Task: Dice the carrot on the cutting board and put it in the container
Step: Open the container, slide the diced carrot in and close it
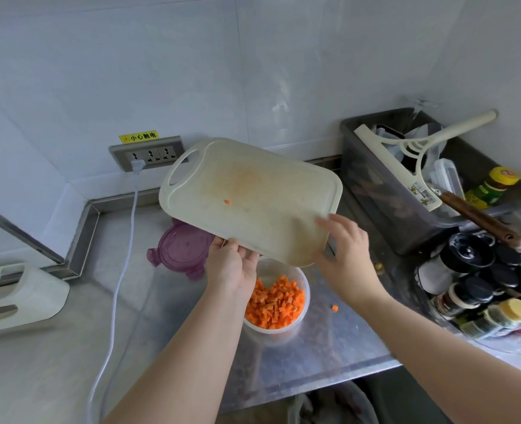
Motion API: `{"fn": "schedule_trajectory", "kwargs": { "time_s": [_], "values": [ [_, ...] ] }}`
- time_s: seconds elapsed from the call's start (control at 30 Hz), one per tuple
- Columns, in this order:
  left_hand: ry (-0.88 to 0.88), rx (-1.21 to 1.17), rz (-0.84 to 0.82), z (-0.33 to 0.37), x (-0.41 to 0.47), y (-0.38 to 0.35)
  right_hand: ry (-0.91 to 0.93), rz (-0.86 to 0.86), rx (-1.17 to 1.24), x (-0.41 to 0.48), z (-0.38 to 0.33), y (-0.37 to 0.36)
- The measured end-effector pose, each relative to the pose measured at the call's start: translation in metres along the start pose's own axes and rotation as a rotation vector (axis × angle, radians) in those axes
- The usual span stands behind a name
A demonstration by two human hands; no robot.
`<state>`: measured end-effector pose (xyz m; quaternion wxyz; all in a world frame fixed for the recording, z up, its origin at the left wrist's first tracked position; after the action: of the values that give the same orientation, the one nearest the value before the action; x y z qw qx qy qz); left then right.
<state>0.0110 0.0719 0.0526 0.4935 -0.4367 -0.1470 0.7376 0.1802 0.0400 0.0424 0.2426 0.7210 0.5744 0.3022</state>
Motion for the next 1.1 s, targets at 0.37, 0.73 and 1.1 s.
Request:
{"fn": "schedule_trajectory", "kwargs": {
  "time_s": [0.37, 0.73, 1.1],
  "values": [
    [-0.211, 1.018, -0.098, 0.013, 0.016, 0.025, -0.555, -0.109, 1.177, 0.024, -0.014, 0.014],
    [-0.137, 1.85, -0.046, -0.004, 0.004, 0.085, -0.408, -0.019, 0.863, 0.011, -0.004, 0.02],
    [-0.168, 1.731, 0.052, 0.111, -0.019, 0.1, -0.395, 0.0, 0.567, -0.006, 0.008, 0.031]
  ]
}}
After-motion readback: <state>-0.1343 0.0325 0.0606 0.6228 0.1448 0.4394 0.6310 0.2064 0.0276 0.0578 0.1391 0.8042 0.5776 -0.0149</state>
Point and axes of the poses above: each hand's wrist, its own x-axis towards the middle knuckle, its own y-axis out of the back of the hand, z = x × y, the point moved 1 cm from there along x, towards the middle knuckle, and after that the axes turned 2 degrees about -z, right-handed, at the moved point
